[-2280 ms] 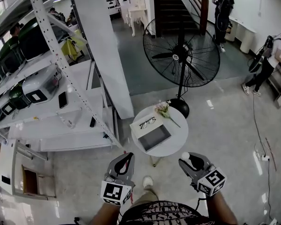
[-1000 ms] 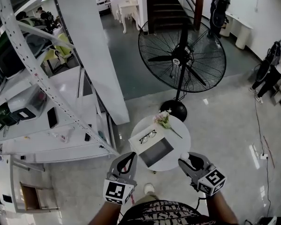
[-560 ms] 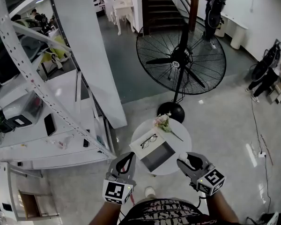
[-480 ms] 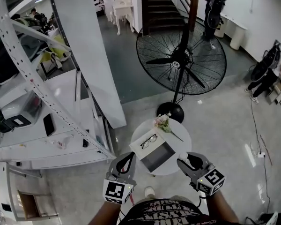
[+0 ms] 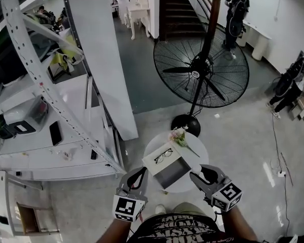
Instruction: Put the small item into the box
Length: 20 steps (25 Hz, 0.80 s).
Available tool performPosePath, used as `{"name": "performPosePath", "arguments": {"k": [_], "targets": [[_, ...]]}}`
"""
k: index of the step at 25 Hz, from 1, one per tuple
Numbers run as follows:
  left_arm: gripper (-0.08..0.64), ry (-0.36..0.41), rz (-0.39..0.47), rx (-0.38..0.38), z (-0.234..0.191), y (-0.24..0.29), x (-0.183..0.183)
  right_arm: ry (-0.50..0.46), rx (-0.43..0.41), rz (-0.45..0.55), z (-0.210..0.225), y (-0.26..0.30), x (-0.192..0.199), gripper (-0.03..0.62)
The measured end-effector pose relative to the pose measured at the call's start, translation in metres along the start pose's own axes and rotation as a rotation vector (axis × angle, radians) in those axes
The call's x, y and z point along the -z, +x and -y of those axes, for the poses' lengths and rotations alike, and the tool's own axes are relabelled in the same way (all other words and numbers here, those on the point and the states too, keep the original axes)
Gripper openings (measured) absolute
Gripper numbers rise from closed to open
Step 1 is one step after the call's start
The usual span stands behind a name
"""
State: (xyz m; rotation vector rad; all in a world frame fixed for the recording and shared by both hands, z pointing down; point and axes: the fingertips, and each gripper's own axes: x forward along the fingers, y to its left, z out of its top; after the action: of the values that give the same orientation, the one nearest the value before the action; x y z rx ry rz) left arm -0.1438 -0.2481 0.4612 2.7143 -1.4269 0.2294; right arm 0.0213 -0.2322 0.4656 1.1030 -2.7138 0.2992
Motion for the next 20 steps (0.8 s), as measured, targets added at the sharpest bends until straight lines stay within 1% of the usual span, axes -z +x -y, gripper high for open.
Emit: {"name": "performPosePath", "arguments": {"k": [6, 8, 12, 17, 20], "targets": [[0.002, 0.016, -0.015, 0.008, 0.007, 0.012, -0.001, 0.016, -0.012, 0.013, 0.012, 0.003, 0.002, 0.163], [0.002, 0.020, -0.034, 0.010, 0.008, 0.020, 0.001, 0.029, -0.021, 0.003, 0.017, 0.005, 0.006, 0.163], [0.002, 0.021, -0.028, 0.000, 0.010, 0.036, -0.006, 0.055, -0.044, -0.019, 0.034, 0.012, 0.011, 0.163], [0.002, 0.017, -0.046, -0.023, 0.010, 0.057, -0.004, 0.079, -0.077, -0.052, 0.059, 0.026, 0.019, 0.163], [0.002, 0.013, -0.045, -0.036, 0.011, 0.067, -0.010, 0.091, -0.089, -0.074, 0.073, 0.033, 0.027, 0.163]]}}
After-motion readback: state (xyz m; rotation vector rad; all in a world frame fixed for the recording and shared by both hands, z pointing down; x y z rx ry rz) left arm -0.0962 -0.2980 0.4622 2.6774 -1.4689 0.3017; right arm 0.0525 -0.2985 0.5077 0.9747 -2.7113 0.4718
